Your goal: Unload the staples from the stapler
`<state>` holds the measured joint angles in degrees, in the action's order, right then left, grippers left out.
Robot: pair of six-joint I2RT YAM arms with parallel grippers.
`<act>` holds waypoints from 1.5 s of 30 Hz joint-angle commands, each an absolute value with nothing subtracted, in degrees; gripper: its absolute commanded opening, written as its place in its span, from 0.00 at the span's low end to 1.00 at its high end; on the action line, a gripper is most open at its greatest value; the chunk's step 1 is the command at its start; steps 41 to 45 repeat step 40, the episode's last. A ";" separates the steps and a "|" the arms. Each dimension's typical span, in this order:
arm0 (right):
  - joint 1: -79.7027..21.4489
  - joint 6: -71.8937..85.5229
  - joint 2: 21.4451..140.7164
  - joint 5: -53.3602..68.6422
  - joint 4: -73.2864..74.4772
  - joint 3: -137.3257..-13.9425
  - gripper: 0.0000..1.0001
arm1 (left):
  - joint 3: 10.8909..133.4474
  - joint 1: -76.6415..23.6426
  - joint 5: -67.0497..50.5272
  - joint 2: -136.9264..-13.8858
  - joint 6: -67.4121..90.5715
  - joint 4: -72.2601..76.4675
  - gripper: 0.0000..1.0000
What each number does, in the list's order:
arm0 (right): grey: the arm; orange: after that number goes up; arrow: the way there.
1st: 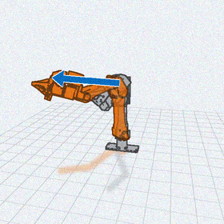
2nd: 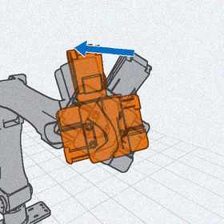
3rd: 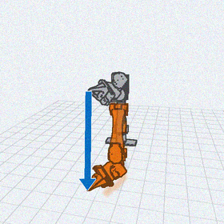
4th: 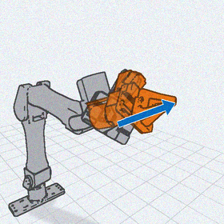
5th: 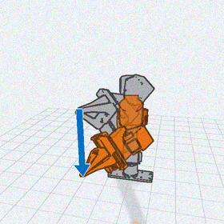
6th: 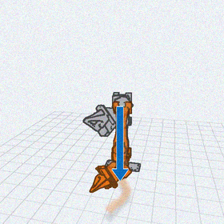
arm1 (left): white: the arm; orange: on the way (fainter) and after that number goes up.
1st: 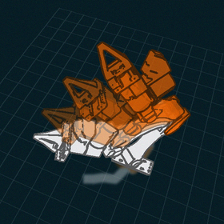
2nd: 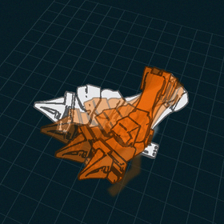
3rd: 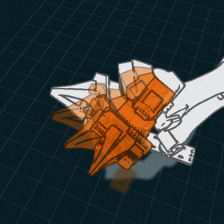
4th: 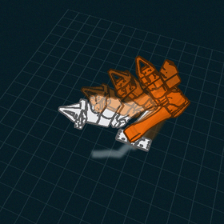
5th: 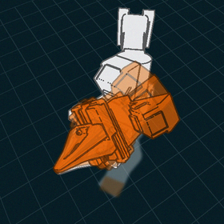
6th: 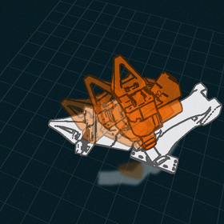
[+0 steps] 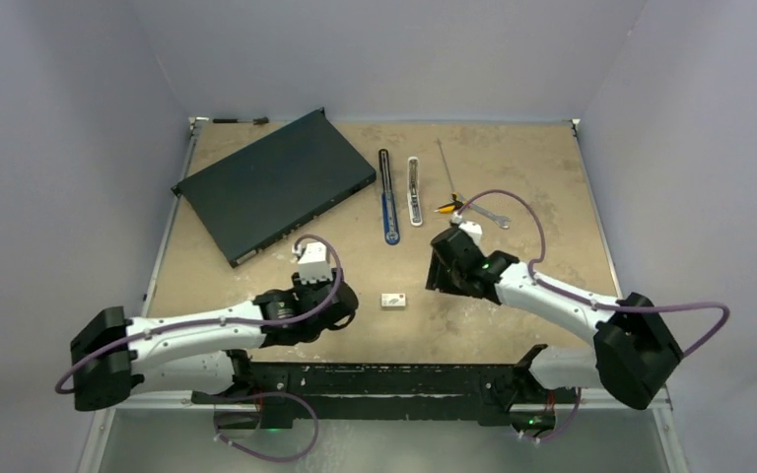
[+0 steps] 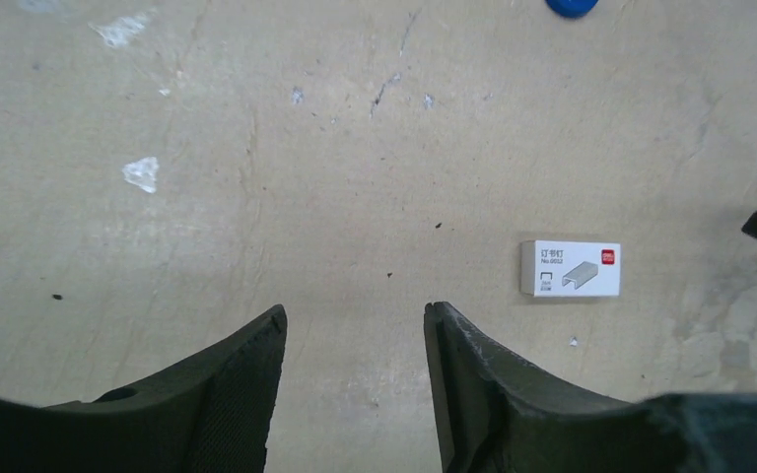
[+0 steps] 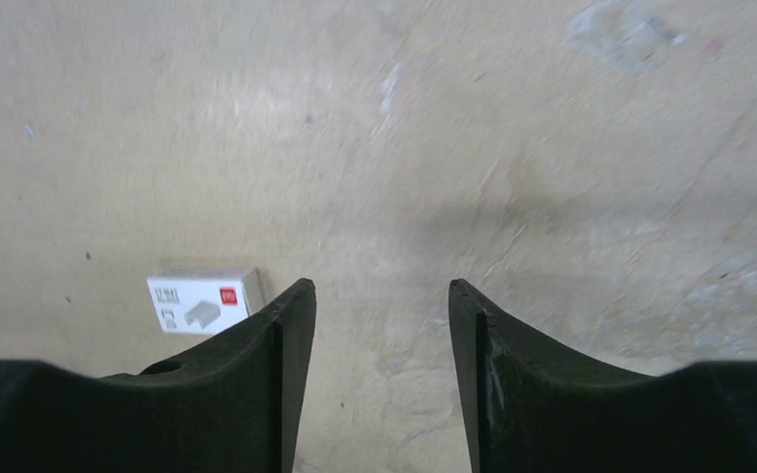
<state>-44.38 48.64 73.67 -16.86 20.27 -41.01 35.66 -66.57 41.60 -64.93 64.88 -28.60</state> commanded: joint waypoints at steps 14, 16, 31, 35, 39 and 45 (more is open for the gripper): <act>-26.98 39.68 38.59 -9.79 20.43 -41.91 0.92 | 48.35 -66.71 51.64 -31.91 59.24 -55.94 0.95; -26.98 39.66 34.34 -12.48 21.67 -42.45 0.94 | 48.97 -66.71 51.62 -30.78 58.15 -55.95 0.96; -26.98 31.97 15.63 -20.39 16.28 -39.17 0.99 | 51.65 -66.75 55.05 -36.28 48.62 -52.94 0.99; -26.98 31.76 15.40 -20.26 15.32 -38.40 0.99 | 50.43 -66.71 54.25 -33.83 47.17 -50.94 0.98; -26.99 33.89 16.04 -21.28 18.46 -39.78 0.99 | 50.09 -66.76 54.36 -33.01 47.83 -51.05 0.99; -27.02 34.64 15.63 -21.57 18.71 -39.22 0.99 | 49.91 -66.79 54.45 -32.97 47.81 -50.82 1.00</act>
